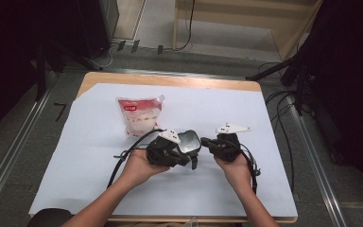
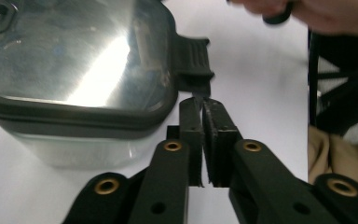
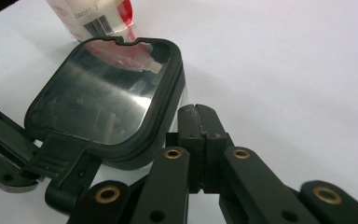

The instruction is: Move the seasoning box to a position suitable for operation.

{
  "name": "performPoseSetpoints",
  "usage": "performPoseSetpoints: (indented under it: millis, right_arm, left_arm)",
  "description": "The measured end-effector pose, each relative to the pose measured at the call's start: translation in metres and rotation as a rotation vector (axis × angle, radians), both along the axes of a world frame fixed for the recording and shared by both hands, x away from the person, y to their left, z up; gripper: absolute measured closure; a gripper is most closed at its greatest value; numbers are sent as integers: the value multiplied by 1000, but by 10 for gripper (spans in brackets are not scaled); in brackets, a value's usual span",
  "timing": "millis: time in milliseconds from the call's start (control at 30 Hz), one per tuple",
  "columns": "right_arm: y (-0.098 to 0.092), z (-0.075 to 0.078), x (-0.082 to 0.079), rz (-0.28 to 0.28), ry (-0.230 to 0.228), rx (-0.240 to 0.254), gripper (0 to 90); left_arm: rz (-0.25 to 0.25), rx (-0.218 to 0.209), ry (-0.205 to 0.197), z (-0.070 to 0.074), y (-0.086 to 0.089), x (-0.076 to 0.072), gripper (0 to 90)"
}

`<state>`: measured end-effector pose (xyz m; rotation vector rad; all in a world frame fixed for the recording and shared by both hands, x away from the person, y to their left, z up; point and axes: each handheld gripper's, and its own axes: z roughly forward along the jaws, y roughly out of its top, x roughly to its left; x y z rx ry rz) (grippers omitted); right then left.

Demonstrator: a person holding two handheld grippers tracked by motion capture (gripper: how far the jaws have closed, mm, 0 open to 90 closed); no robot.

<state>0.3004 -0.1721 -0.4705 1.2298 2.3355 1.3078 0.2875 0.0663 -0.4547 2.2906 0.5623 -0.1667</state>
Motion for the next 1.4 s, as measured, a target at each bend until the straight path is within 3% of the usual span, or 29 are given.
performPoseSetpoints:
  millis: [100, 267, 433, 500, 633, 833, 967, 1400]
  right_arm:
    - [-6, 2, -2, 2, 9, 6, 900]
    - [-7, 4, -12, 27, 28, 13, 900]
    - [-4, 8, -28, 60, 25, -18, 900]
    - [-6, 9, -35, 65, 44, -19, 900]
    - [-4, 10, -44, 80, 32, -23, 900]
    - [4, 7, -62, 121, 50, -19, 900]
    - [13, 6, -66, 156, 47, -24, 900]
    - [41, -4, -62, 212, 61, -27, 900]
  left_arm:
    - [-19, 18, -7, 6, 8, -2, 841]
    - [-16, 28, -67, 14, 22, -4, 787]
    - [11, 11, -59, 17, 33, -1, 746]
    - [8, 7, -67, 20, 39, 1, 704]
    - [12, -12, -57, 21, 45, 4, 584]
    - [39, 6, -52, 19, 51, 9, 492]
    - [53, -19, -46, 18, 51, 9, 455]
    - [47, -9, -43, 15, 50, 12, 443]
